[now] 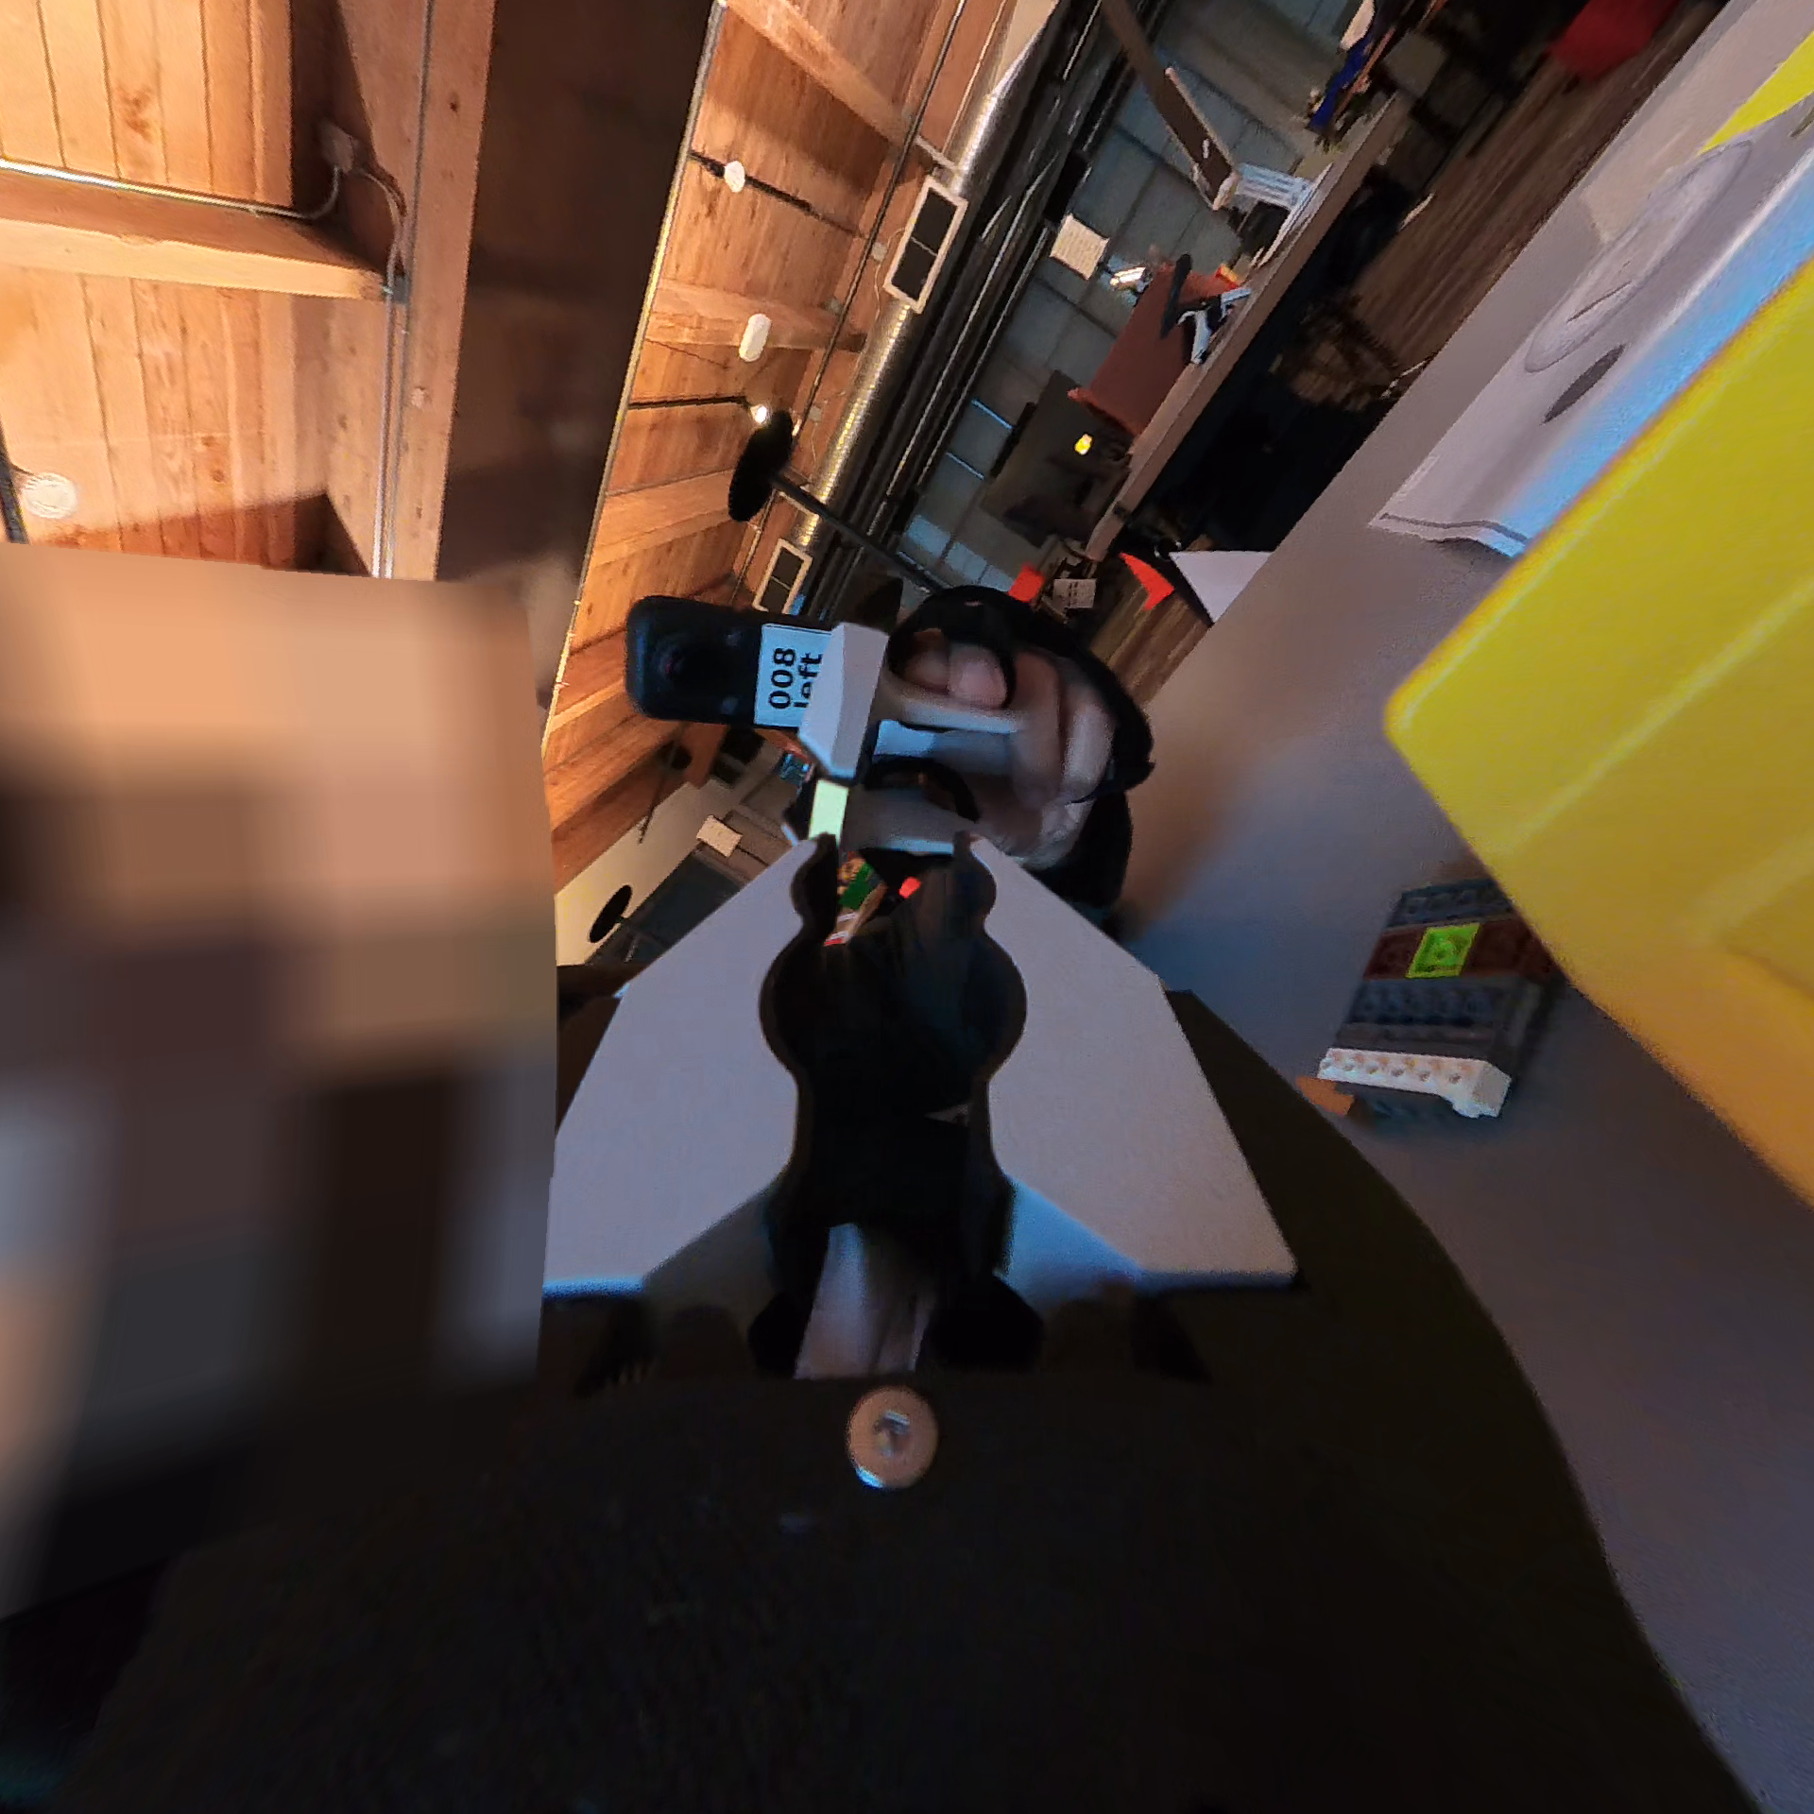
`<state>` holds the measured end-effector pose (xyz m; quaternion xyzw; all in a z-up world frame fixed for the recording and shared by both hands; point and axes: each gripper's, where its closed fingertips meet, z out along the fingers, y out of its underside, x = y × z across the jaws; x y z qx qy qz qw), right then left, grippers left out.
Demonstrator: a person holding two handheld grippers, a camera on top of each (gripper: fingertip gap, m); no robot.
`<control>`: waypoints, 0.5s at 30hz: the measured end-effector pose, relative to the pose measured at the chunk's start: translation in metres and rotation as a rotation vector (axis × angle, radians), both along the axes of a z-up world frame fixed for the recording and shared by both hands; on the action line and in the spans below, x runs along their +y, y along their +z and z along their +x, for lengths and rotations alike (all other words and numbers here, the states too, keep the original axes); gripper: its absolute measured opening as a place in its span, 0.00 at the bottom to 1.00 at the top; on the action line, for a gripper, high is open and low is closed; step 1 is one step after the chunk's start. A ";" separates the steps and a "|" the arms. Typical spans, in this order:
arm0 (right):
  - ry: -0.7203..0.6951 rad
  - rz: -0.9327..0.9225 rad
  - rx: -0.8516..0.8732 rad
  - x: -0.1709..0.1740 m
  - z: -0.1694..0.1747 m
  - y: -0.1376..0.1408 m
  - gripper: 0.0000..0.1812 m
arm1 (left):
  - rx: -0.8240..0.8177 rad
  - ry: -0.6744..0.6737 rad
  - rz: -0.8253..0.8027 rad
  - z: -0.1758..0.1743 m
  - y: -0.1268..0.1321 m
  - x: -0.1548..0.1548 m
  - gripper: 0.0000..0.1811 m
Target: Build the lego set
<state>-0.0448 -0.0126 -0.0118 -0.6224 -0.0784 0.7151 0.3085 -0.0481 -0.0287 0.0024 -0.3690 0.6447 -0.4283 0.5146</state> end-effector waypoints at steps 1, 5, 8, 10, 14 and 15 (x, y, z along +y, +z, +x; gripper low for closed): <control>-0.003 0.002 0.004 0.000 -0.002 0.001 0.12 | 0.004 -0.004 -0.001 0.001 -0.001 -0.001 0.08; -0.002 0.004 0.017 -0.001 -0.006 0.004 0.10 | 0.034 -0.005 0.017 0.003 -0.007 -0.002 0.08; 0.019 -0.014 0.017 -0.003 -0.009 0.002 0.09 | 0.057 -0.004 0.026 0.005 -0.012 -0.002 0.08; 0.023 -0.021 -0.008 -0.004 -0.010 -0.001 0.08 | 0.073 0.001 0.035 0.005 -0.015 -0.002 0.08; 0.017 -0.027 -0.049 -0.003 -0.009 -0.006 0.03 | 0.108 0.017 0.058 0.007 -0.023 0.001 0.08; 0.011 -0.024 -0.064 -0.003 -0.008 -0.008 0.03 | 0.116 0.020 0.061 0.007 -0.024 0.001 0.08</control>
